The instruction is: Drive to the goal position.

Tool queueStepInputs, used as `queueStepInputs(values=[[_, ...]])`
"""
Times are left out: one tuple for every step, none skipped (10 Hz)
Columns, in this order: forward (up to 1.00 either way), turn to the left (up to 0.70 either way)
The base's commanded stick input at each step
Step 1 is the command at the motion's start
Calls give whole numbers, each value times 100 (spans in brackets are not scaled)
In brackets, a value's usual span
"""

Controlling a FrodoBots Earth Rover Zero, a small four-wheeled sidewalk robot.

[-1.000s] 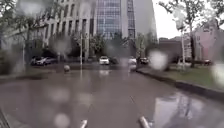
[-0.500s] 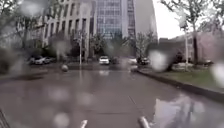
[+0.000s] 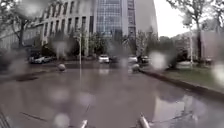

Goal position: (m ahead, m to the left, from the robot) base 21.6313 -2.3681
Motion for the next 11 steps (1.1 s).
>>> queueStepInputs(values=[[70, 0], [70, 0], [70, 0], [70, 0], [70, 0], [70, 0], [70, 0], [70, 0], [70, 0], [70, 0], [70, 0]])
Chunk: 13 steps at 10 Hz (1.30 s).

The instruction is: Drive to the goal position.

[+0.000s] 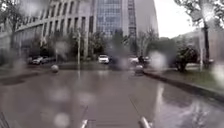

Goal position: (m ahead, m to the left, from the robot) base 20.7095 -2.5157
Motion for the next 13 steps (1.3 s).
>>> queueStepInputs(values=[[70, 0], [70, 0], [70, 0], [70, 0], [70, 0], [70, 0], [70, 0], [70, 0], [70, 0], [70, 0], [70, 0], [70, 0], [70, 0]])
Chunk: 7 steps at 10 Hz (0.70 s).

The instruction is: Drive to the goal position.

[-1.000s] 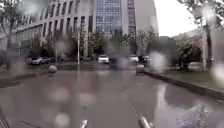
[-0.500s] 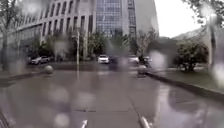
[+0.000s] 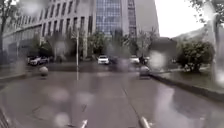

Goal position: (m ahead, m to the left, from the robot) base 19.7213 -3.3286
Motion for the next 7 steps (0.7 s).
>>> queueStepInputs(values=[[70, 0], [70, 0], [70, 0], [70, 0], [70, 0], [70, 0], [70, 0]])
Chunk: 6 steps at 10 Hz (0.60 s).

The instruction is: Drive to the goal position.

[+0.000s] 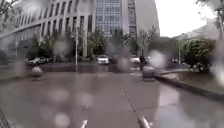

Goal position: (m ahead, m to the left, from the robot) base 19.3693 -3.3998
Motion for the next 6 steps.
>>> queueStepInputs(values=[[70, 0], [70, 0], [70, 0], [70, 0], [70, 0], [70, 0]])
